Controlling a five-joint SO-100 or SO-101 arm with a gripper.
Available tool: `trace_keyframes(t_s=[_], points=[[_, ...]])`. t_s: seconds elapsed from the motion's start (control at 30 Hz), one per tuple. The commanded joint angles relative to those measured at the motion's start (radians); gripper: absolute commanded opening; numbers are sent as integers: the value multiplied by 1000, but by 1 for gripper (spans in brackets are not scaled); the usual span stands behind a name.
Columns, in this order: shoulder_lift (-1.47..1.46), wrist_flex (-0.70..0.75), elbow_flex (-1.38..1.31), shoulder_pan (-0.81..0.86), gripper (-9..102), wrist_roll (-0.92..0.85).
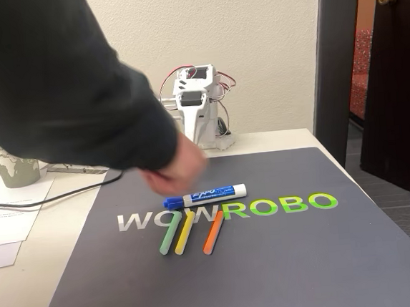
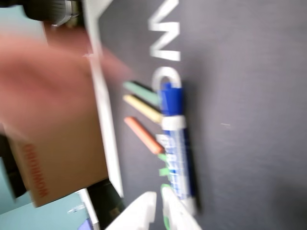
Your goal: Pick up the blue marker.
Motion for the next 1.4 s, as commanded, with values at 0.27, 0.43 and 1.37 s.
trace_keyframes(t_s=[0.27, 0.43, 1.37], points=[[67, 144, 0, 8, 0, -54], [67, 149, 0, -5, 0, -49], [67, 189, 0, -23, 0, 51]])
